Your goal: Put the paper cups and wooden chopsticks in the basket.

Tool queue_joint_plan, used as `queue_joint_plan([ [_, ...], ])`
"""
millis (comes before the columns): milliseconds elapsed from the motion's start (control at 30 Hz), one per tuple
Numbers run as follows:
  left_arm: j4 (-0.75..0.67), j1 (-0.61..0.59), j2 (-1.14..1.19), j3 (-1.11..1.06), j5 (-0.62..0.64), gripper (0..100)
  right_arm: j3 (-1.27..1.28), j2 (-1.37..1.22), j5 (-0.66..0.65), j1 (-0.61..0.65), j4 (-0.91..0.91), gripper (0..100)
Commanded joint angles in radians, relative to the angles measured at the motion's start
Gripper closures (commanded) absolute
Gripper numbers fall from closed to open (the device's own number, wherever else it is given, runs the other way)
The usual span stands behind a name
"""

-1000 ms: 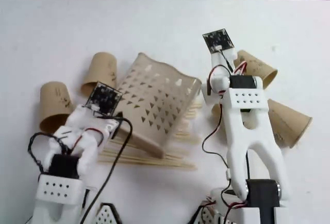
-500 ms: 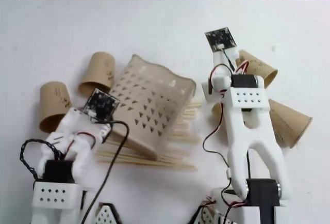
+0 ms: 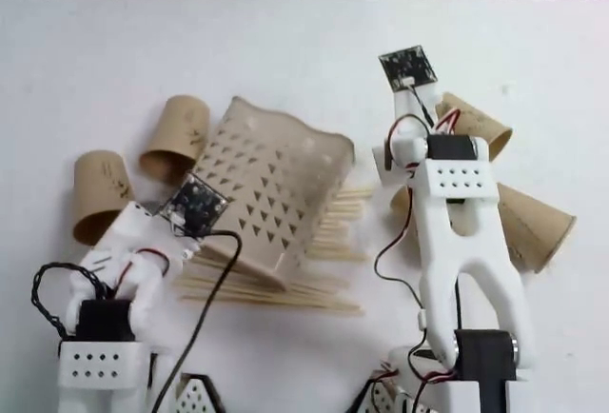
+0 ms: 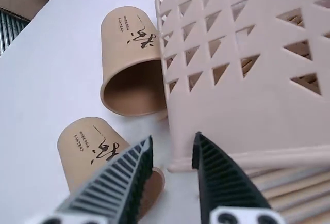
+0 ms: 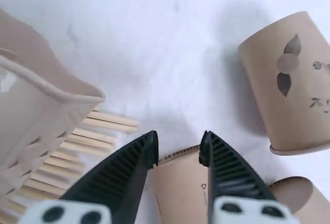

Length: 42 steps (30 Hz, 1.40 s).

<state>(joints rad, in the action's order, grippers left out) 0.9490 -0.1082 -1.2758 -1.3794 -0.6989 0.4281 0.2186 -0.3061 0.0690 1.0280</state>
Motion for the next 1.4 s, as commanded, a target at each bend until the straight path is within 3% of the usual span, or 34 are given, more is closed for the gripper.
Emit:
queue_joint_plan([
  [0, 0.066, -0.015, 0.033, -0.135, -0.031, 85, -0.08, 0.005, 0.012, -0.001, 0.012, 84.4],
  [233, 0.066, -0.007, 0.033, -0.14, -0.037, 84, -0.206, 0.004, 0.166, 0.044, 0.116, 84.4],
  [367, 0.06, -0.001, 0.031, -0.15, -0.038, 85, -0.236, 0.004, 0.316, 0.113, 0.166, 84.4],
  [867, 0.06, 0.015, 0.031, -0.161, -0.071, 85, -0.235, 0.001, 0.887, 0.145, -0.091, 84.2],
  [1133, 0.058, 0.013, 0.031, -0.164, -0.071, 85, -0.244, -0.205, 0.994, 0.145, -0.18, 84.2],
  [1367, 0.058, 0.015, 0.031, -0.164, -0.071, 85, -0.29, -0.317, 0.993, 0.153, -0.222, 84.5],
])
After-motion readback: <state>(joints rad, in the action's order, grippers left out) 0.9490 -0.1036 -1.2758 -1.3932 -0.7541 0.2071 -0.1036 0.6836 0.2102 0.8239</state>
